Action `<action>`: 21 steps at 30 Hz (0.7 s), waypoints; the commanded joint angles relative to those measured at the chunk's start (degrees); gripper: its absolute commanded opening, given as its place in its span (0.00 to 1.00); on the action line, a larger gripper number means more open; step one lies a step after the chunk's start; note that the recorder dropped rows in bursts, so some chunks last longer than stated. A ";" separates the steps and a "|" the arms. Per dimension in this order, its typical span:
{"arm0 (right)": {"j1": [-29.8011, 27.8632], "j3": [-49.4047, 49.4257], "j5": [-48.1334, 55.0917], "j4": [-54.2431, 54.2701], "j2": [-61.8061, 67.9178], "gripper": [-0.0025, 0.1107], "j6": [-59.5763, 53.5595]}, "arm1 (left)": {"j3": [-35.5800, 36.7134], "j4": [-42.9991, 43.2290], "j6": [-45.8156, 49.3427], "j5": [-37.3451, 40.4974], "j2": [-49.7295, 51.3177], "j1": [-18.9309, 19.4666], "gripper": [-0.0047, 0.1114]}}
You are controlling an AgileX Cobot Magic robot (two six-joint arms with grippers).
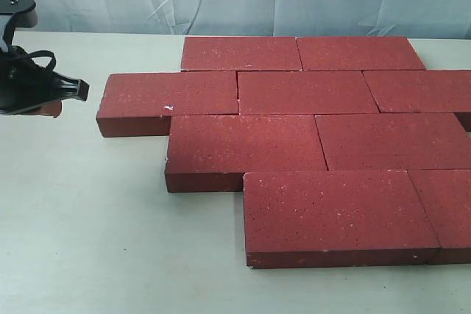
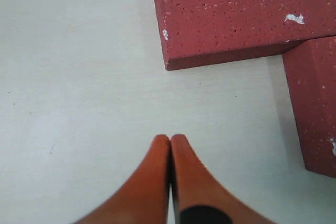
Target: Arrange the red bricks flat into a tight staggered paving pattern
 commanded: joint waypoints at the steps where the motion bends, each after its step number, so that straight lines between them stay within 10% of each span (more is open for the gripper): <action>1: -0.30 2.87 -2.79 -0.11 -0.35 0.02 -0.38 | 0.23 -0.10 -0.10 -1.05 -0.54 0.10 0.04; 21: -0.30 16.53 -10.09 -0.11 -0.35 0.02 -0.38 | 0.23 -0.10 -0.10 -1.05 -0.54 0.10 0.04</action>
